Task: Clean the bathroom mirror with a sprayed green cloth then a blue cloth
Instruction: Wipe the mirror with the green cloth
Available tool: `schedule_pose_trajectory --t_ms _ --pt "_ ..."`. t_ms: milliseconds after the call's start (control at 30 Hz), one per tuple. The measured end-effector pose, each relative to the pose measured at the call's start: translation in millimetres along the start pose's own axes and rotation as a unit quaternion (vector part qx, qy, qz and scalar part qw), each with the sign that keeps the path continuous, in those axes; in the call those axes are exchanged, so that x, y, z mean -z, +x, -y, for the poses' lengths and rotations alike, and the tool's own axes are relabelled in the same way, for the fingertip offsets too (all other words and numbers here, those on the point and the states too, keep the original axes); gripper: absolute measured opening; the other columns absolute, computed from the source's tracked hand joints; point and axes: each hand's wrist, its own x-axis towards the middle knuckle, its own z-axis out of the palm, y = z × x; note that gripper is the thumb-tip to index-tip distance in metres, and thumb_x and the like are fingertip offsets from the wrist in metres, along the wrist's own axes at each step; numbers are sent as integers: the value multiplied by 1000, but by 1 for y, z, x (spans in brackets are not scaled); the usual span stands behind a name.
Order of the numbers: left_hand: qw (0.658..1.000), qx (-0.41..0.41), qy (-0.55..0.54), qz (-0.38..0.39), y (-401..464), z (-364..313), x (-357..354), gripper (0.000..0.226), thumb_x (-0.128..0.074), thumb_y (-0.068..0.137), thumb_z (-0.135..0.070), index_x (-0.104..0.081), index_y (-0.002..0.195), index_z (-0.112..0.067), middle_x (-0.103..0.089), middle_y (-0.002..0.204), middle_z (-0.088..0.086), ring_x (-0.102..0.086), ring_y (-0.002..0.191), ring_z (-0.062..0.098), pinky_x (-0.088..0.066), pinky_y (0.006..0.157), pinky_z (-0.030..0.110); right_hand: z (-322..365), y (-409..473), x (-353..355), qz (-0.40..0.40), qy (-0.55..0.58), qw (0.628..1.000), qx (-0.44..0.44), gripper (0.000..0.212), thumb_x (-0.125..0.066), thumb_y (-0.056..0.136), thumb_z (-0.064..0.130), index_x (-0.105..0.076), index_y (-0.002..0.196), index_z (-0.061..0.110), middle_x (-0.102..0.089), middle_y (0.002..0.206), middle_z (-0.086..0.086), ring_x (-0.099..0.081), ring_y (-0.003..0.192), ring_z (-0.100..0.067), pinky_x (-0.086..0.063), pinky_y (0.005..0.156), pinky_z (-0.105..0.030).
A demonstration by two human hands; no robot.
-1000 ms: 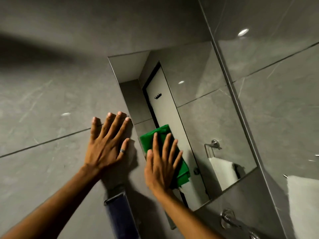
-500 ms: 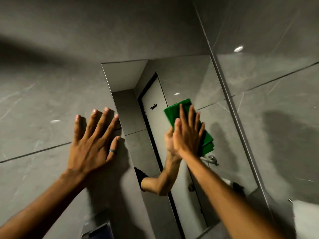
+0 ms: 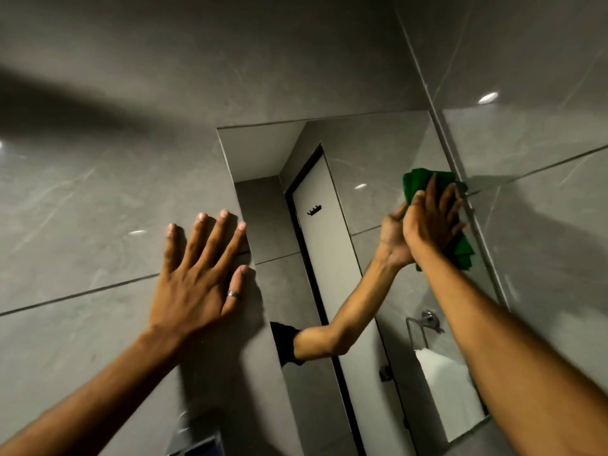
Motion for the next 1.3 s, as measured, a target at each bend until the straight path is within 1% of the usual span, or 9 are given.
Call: schedule_pose_trajectory --t_ms 167,267,400,467,633,767,967,1067,1300 --pt "999 17 -20 30 0 -3 9 75 -17 99 -57 -14 162 -18 -8 172 10 -3 159 34 -5 128 62 84 -83 -23 0 6 996 84 57 -16 102 48 -7 158 40 -3 170 -2 -2 157 -30 0 124 -61" --pt "997 38 -51 42 1 -4 12 79 -12 98 -60 -5 162 -14 0 171 9 2 159 29 -2 130 55 125 -149 -39 3 24 993 117 58 -21 102 47 -4 157 42 0 170 -1 2 157 -30 -1 123 -63" --pt "994 80 -69 15 5 10 19 76 -17 98 -51 -11 162 -11 -7 171 12 -5 159 26 2 130 39 157 -219 -54 35 52 978 197 57 -19 100 48 -9 157 43 -2 170 2 7 156 -29 11 121 -60" --pt "995 76 -58 20 11 20 23 76 -16 97 -52 -14 162 -13 -7 171 12 -4 159 27 0 130 43 168 -223 -58 52 46 974 215 57 -17 101 49 -5 157 44 3 170 2 12 156 -29 15 120 -60" --pt "997 59 -32 22 19 24 20 75 -22 96 -52 -22 160 -15 -16 170 12 -10 159 33 -9 127 62 218 -198 -62 68 32 949 305 59 -12 99 50 0 156 44 10 169 1 18 154 -30 14 119 -64" --pt "997 66 -37 -6 19 25 15 72 -24 97 -53 -25 160 -17 -20 169 10 -16 157 34 -15 126 63 240 -156 -62 48 51 947 314 56 -14 100 49 -6 156 45 3 170 3 10 156 -28 14 120 -62" --pt "995 85 -28 -42 19 16 14 74 -24 95 -53 -32 157 -12 -25 167 15 -22 155 36 -17 124 66 199 -60 -45 -18 34 975 218 54 -16 102 47 -12 156 44 -4 170 3 0 157 -27 -1 123 -62" --pt "992 103 -22 -65 19 6 10 74 -14 99 -53 -34 156 -10 -28 166 17 -22 154 36 -14 123 66 163 -3 -34 -20 21 984 177 54 -13 102 49 -10 156 44 -3 170 3 -1 157 -27 -1 124 -61" --pt "992 100 -5 -73 19 7 0 73 -28 95 -47 -30 158 -10 -23 168 16 -16 157 38 -15 124 67 112 102 -14 -22 3 993 115 57 -10 99 51 -11 156 44 -6 170 1 -5 156 -30 -3 123 -62"
